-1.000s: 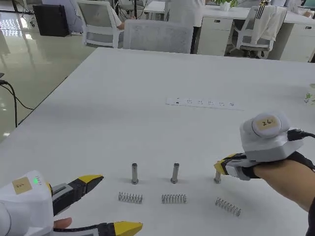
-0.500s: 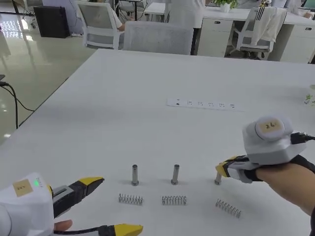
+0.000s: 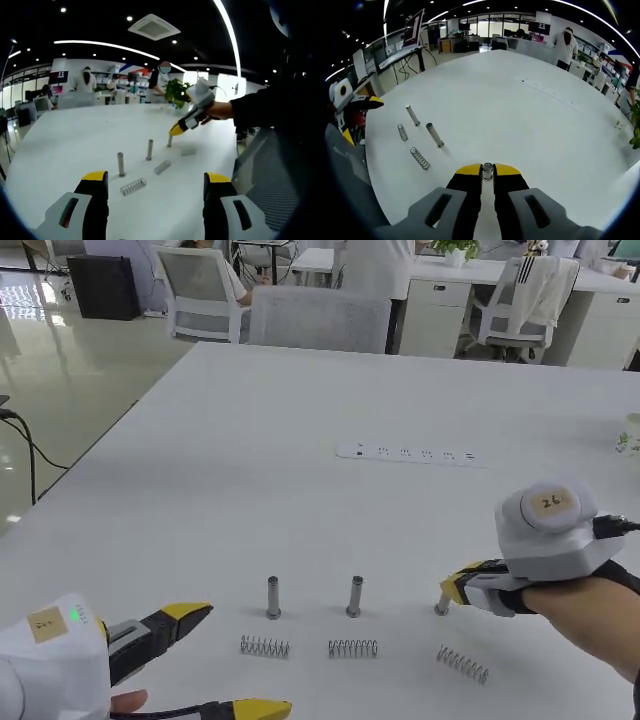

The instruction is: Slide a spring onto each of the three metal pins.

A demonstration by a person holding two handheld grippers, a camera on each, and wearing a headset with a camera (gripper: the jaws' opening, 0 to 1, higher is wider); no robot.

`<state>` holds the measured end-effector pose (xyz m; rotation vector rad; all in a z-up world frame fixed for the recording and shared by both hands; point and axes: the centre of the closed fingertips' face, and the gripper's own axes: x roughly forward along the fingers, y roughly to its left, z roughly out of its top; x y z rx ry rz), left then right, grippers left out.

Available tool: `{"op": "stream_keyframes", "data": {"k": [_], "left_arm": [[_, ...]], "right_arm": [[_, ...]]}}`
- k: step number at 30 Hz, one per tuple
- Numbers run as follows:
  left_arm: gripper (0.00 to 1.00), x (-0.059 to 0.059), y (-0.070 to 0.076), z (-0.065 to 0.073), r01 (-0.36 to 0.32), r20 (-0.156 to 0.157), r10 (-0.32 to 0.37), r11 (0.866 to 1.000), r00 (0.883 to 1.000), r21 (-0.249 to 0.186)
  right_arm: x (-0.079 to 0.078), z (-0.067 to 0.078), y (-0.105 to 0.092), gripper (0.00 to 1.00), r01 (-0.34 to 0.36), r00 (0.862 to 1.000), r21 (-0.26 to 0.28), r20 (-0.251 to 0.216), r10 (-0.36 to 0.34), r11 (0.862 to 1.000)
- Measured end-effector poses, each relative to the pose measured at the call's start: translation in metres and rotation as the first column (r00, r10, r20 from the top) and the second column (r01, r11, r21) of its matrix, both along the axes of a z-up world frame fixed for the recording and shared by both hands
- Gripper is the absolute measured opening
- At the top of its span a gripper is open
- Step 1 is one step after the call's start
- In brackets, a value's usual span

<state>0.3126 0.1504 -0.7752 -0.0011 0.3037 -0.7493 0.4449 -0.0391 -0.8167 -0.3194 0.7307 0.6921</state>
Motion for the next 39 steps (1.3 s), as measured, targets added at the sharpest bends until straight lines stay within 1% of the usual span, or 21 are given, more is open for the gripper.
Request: {"op": "stream_keyframes", "data": {"k": [4, 9, 21, 30, 39], "left_arm": [[0.74, 0.001, 0.001, 0.0, -0.004, 0.001, 0.004, 1.0, 1.0, 0.0], [0.74, 0.001, 0.002, 0.0, -0.005, 0.0, 0.005, 1.0, 1.0, 0.0], [0.74, 0.001, 0.001, 0.0, -0.003, -0.004, 0.003, 1.0, 1.0, 0.0], [0.74, 0.002, 0.0, 0.0, -0.003, -0.005, 0.003, 1.0, 1.0, 0.002], [0.74, 0.002, 0.0, 0.0, -0.004, -0.005, 0.004, 1.0, 1.0, 0.001]], "right_arm": [[-0.002, -0.003, -0.001, 0.05, -0.012, 1.0, -0.022, -0.003, 0.012, 1.0], [-0.002, -0.004, -0.002, 0.05, -0.015, 1.0, -0.02, -0.004, 0.015, 1.0], [-0.004, -0.013, -0.005, 0.05, -0.024, 1.0, -0.034, -0.019, 0.024, 0.999], [-0.005, -0.016, -0.006, 0.06, -0.025, 0.999, -0.034, -0.027, 0.024, 0.999], [-0.009, -0.021, -0.009, 0.05, -0.022, 0.999, -0.038, -0.04, 0.02, 0.999]]}}
